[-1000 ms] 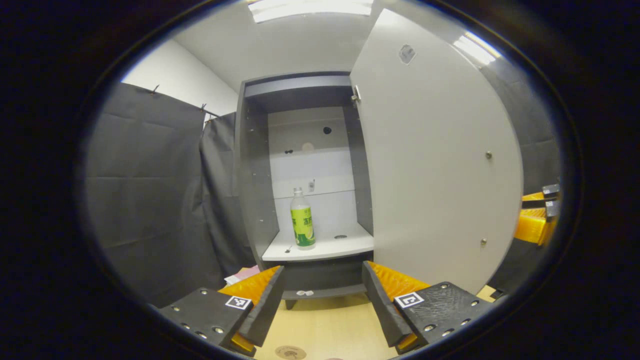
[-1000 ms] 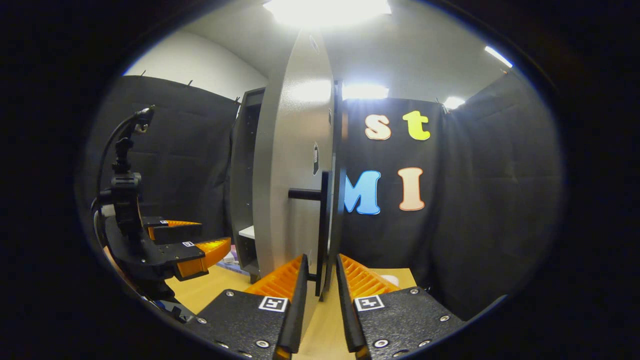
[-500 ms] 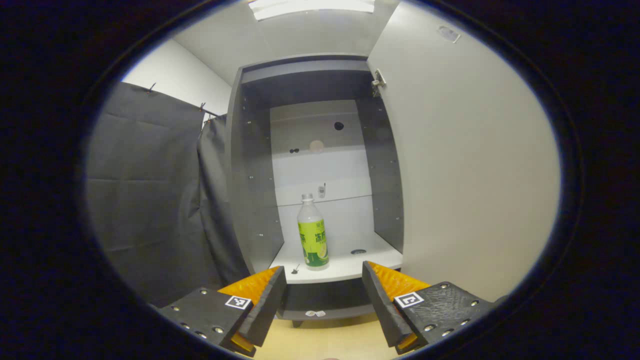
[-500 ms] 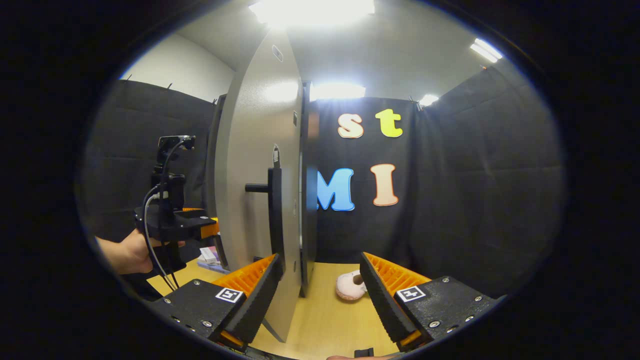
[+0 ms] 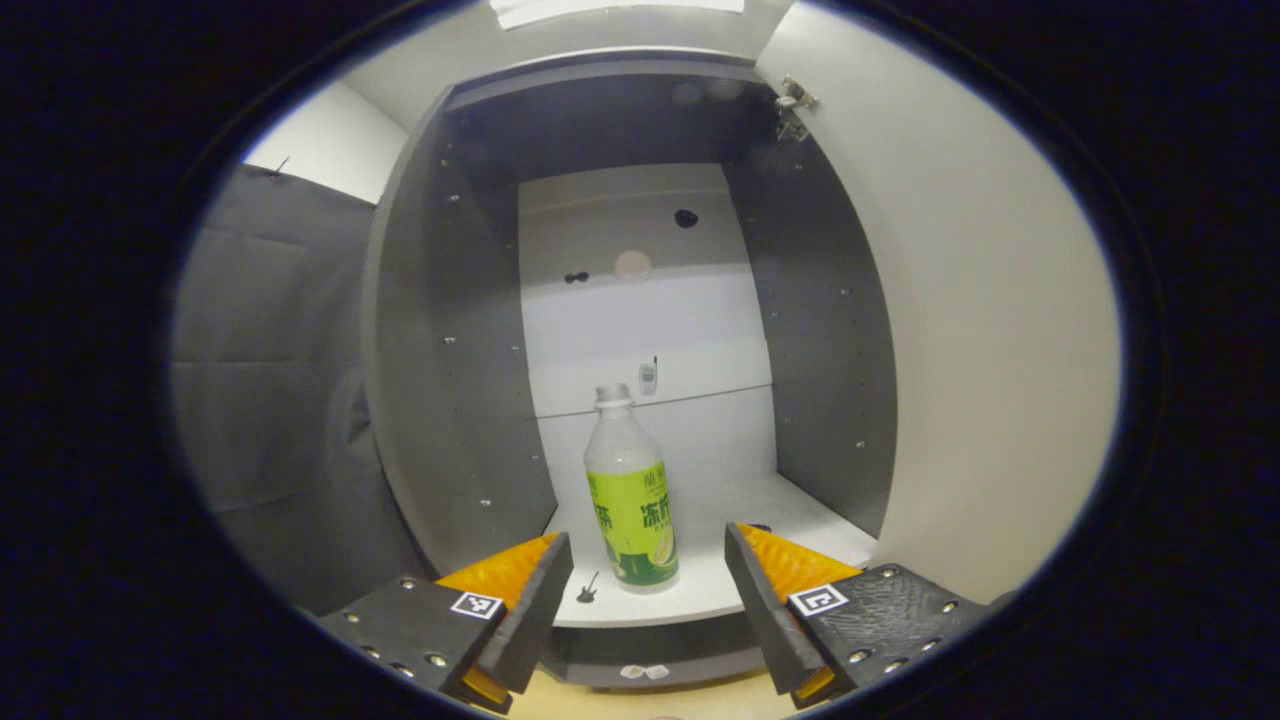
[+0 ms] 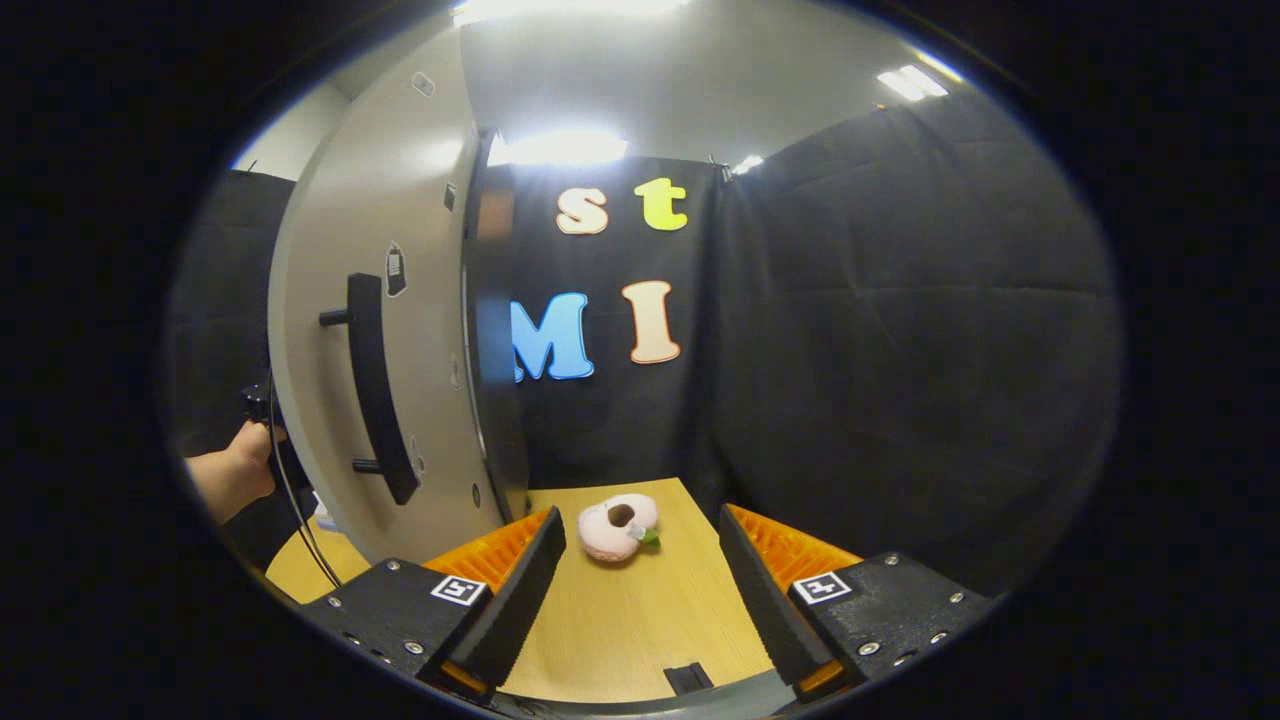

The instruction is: Open the cabinet door with the right hand, grasp the bottle in the cabinet with the left hand and place it on the coaster, then close the cabinet door with the right hand.

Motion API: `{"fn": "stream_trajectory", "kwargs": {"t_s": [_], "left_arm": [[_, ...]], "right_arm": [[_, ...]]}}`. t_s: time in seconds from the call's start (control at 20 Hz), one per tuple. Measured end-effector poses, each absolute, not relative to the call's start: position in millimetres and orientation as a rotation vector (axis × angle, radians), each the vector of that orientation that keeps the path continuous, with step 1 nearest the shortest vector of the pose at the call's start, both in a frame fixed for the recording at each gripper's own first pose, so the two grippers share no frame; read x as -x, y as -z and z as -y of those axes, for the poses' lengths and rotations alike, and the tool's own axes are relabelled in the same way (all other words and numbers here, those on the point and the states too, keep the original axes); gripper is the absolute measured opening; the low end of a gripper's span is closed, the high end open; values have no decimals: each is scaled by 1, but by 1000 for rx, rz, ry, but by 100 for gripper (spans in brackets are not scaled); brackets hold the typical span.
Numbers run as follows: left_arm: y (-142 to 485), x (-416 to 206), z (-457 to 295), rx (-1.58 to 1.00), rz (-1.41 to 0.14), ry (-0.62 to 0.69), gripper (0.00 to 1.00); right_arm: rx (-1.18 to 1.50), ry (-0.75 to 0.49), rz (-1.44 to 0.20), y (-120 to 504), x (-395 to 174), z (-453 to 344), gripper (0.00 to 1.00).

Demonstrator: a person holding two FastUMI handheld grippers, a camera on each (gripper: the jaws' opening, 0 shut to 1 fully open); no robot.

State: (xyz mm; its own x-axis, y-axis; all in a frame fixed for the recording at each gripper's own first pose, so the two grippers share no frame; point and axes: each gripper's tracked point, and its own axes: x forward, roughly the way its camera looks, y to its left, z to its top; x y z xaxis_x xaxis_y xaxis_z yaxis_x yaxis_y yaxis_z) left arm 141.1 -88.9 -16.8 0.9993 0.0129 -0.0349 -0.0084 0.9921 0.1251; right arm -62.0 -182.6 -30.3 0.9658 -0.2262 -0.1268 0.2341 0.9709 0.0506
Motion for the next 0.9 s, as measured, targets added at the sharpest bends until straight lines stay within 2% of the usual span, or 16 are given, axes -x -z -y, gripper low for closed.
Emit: {"fn": "stream_trajectory", "kwargs": {"t_s": [0.05, 0.1, 0.2, 0.3, 0.35, 0.45, 0.5, 0.55, 0.75, 0.8, 0.85, 0.9], "left_arm": [[17, -152, 90, -135, -32, -4, 88], [19, -162, 88, -141, -29, 1, 83], [25, -177, 85, -144, -34, 16, 92], [32, -194, 80, -141, -46, 19, 87], [34, -204, 77, -147, -41, 22, 92], [34, -222, 73, -164, -21, 20, 92], [36, -230, 76, -163, -18, 35, 87], [39, -237, 80, -158, -17, 48, 87], [47, -256, 77, -146, -19, 33, 87], [47, -258, 77, -142, -17, 31, 92], [45, -256, 73, -138, -7, 14, 85], [42, -255, 72, -125, -2, 7, 71]], "right_arm": [[-58, 252, -125, 31, 59, 182, 95], [-50, 265, -128, 32, 58, 181, 95], [-33, 279, -150, 36, 51, 174, 95], [-19, 268, -166, 37, 42, 161, 96], [-8, 268, -162, 36, 36, 156, 96], [18, 270, -160, 34, 25, 149, 96], [22, 268, -162, 35, 21, 145, 96], [20, 266, -169, 36, 17, 142, 96], [24, 264, -192, 44, 6, 132, 96], [26, 259, -196, 44, 4, 130, 95], [27, 254, -199, 46, 3, 128, 95], [28, 252, -199, 46, 2, 127, 95]]}}
